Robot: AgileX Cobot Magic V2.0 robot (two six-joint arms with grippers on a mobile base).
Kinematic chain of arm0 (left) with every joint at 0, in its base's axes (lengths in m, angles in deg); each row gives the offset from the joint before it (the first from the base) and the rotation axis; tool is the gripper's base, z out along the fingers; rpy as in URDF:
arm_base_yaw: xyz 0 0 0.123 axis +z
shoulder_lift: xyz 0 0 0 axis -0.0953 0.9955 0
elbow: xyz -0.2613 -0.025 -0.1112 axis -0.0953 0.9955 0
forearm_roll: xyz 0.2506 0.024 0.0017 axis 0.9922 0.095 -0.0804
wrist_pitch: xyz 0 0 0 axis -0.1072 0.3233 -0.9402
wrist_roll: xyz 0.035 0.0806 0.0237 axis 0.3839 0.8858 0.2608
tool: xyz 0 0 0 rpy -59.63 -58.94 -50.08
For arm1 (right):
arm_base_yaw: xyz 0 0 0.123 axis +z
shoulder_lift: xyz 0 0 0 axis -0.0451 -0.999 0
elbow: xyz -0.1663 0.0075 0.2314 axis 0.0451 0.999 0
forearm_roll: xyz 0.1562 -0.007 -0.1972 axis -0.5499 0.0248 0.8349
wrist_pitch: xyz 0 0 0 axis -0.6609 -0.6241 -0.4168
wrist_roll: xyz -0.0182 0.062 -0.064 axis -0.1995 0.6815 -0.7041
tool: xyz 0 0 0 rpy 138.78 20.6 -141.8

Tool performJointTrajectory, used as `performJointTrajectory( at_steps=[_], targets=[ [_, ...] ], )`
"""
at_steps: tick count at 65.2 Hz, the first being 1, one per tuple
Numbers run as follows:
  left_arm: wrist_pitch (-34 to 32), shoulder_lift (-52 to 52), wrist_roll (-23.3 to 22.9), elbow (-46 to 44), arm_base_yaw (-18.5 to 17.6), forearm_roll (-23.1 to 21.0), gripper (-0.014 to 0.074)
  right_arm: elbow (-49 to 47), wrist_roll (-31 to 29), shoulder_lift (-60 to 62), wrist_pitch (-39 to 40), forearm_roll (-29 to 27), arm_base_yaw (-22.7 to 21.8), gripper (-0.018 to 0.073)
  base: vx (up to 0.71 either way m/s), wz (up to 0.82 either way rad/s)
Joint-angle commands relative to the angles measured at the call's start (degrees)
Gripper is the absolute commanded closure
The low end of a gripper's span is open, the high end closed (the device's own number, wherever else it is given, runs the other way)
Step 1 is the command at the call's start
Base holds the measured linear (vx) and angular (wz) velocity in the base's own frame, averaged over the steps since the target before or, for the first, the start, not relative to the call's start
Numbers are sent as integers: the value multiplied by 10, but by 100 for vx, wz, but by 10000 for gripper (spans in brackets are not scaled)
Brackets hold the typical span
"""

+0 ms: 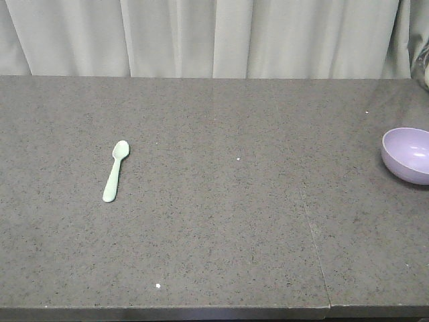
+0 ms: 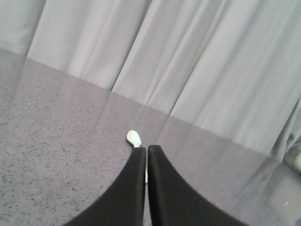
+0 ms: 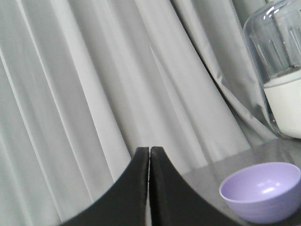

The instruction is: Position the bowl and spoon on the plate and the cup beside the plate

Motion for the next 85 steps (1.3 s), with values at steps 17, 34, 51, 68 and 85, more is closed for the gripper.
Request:
performJointTrajectory(
  at_steps=[17, 34, 51, 68, 85],
  targets=[
    [-130, -10, -145, 13, -3, -41, 603, 7, 99, 6, 68, -32, -2, 564, 0, 0],
    [-121, -10, -252, -18, -3, -39, 603, -49, 166, 6, 81, -28, -2, 564, 0, 0],
    [-102, -10, -249, -157, -3, 105, 603, -264, 163, -50, -148, 81, -2, 564, 0, 0],
    [87, 10, -249, -306, -3, 278, 596, -462, 46, -198, -316, 167, -2, 554, 0, 0],
    [254, 138, -210, -420, -3, 274, 475, -471, -2, -222, -273, 163, -2, 396, 0, 0]
  ],
)
